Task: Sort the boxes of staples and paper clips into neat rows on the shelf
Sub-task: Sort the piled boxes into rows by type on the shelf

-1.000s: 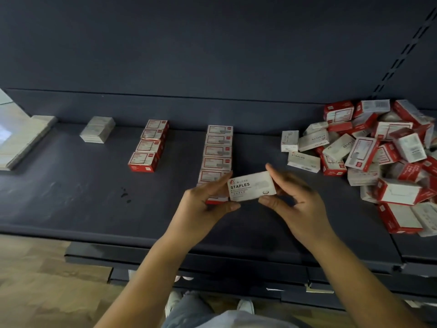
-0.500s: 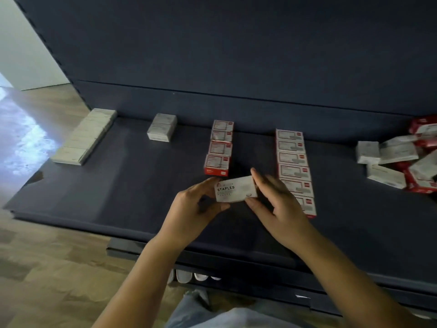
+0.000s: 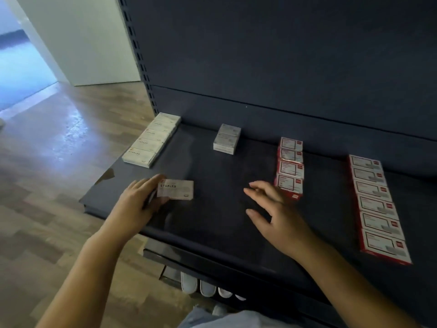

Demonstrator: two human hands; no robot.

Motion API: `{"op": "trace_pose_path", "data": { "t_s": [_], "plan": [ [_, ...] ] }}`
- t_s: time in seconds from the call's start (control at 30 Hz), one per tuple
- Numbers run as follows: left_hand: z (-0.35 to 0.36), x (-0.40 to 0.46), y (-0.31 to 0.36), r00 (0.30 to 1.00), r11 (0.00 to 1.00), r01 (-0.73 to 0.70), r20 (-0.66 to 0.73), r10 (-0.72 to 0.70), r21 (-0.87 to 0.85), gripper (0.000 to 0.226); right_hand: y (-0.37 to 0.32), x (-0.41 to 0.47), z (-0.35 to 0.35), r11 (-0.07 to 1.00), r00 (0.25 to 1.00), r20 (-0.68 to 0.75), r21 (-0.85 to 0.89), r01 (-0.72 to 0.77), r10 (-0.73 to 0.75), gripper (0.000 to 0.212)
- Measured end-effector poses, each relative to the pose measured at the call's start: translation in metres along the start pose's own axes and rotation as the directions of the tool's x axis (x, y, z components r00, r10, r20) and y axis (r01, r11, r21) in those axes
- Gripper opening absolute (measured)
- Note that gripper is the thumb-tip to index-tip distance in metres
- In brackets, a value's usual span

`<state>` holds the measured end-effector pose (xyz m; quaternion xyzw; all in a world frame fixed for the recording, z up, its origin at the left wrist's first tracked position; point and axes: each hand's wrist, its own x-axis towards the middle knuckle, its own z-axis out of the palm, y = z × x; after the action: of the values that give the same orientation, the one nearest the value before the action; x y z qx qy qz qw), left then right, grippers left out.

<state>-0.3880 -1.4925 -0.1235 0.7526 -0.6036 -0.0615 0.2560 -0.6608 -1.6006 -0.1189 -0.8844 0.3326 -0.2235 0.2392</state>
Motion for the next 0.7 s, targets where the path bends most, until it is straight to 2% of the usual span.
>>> {"op": "trace_pose_path", "data": {
  "t_s": [0.17,0.5,0.63,0.7],
  "plan": [
    [-0.016,0.000,-0.055,0.997,0.989,0.071,-0.032,-0.067,0.130,0.044,-0.008,0.018,0.010,0.999,0.999,0.009,-0.026,0.035,-0.035,0.040],
    [-0.016,0.012,-0.085,0.983,0.985,0.128,-0.149,-0.111,0.113,0.044,-0.014,0.033,0.021,0.995,0.997,0.004,-0.063,0.076,-0.076,0.043],
    [-0.008,0.014,-0.069,0.931,0.962,0.263,-0.279,-0.235,0.067,0.051,-0.013,0.033,0.021,0.996,0.998,0.004,-0.062,0.061,-0.061,0.043],
    [0.000,0.015,-0.057,0.918,0.942,0.319,-0.281,-0.280,0.104,0.069,-0.013,0.033,0.022,0.996,0.998,0.011,-0.065,0.064,-0.063,0.043]
  ]
}}
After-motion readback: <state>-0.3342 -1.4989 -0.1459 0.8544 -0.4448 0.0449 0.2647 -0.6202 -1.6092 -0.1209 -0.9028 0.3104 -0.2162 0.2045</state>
